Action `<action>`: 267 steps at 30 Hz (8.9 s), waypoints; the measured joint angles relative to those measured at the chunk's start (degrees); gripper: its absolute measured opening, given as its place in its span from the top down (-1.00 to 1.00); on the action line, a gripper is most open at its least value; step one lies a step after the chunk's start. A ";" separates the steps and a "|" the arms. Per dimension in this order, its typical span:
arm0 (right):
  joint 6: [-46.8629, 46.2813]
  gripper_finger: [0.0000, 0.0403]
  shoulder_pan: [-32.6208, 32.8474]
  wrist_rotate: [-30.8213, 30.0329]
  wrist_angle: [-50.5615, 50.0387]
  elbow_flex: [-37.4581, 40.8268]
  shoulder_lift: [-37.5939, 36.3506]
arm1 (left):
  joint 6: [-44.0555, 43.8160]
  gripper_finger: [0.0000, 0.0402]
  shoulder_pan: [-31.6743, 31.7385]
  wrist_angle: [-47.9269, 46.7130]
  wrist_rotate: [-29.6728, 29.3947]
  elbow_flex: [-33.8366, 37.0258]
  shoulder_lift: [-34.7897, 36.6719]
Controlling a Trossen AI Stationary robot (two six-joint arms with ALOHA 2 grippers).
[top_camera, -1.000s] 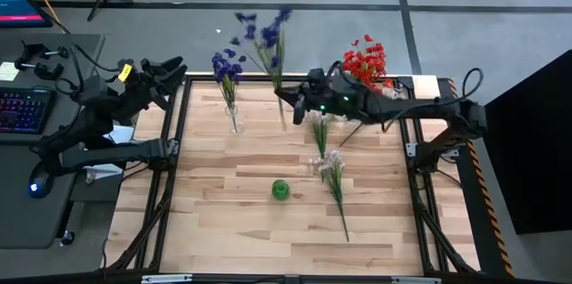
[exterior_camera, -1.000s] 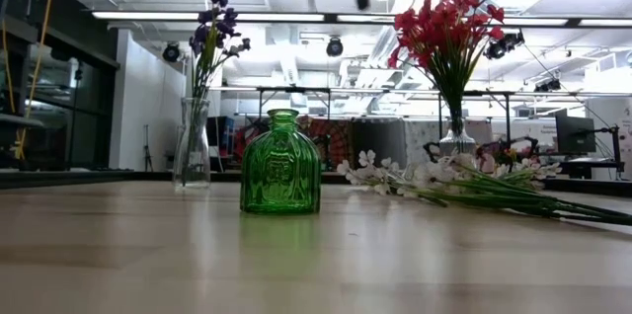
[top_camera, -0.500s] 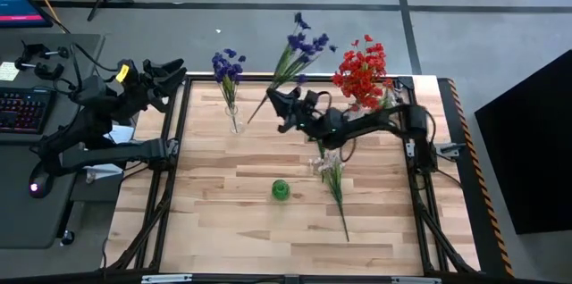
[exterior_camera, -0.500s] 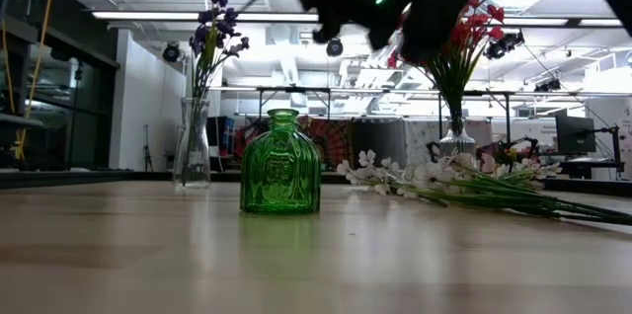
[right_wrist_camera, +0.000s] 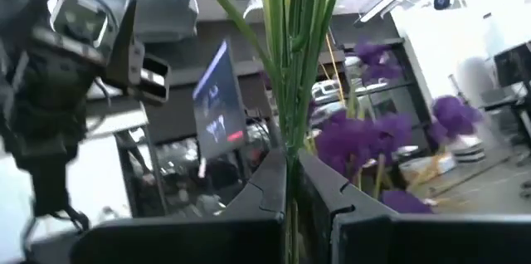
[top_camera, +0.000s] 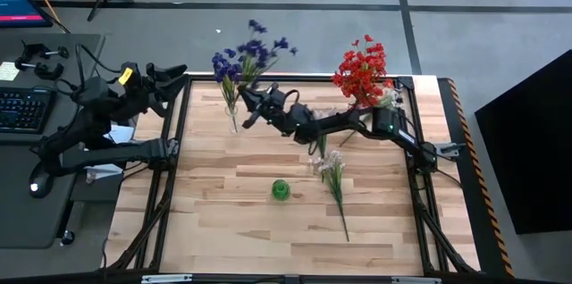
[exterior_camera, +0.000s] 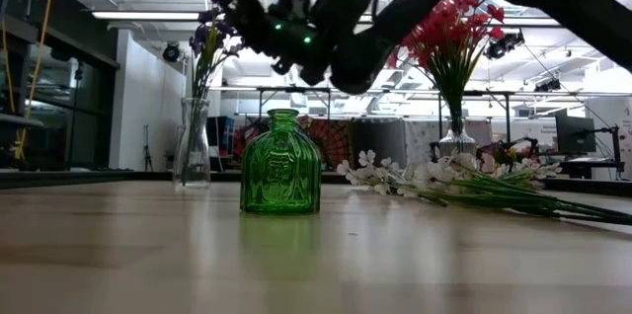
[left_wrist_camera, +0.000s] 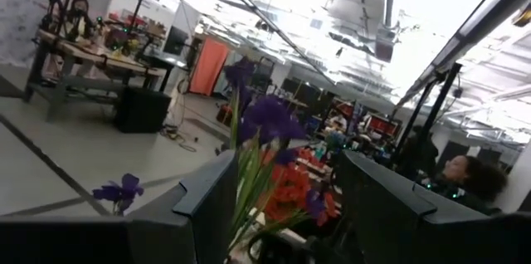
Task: Sort flowers into vase by color
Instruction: Put the violet flowers into the top left transparent vase, then put the bottom right white flowers into the green flower vase
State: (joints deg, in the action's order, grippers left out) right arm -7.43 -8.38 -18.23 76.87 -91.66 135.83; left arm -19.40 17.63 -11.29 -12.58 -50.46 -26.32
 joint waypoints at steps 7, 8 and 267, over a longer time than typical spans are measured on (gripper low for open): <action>5.90 1.00 -0.25 -0.02 -11.14 -3.48 0.28 | 0.11 0.02 0.00 0.08 0.00 0.00 1.50; 6.69 1.00 -0.27 -0.10 -12.16 -3.60 0.28 | 0.39 0.02 -0.01 0.06 0.00 0.00 1.64; -13.10 1.00 23.89 -4.21 -31.09 44.79 -35.46 | -5.88 0.02 -32.96 48.63 -16.30 18.86 -17.25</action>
State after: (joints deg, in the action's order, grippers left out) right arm -20.53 15.51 -22.44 45.78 -46.87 100.38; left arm -25.28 -15.33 37.34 -28.88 -31.59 -43.57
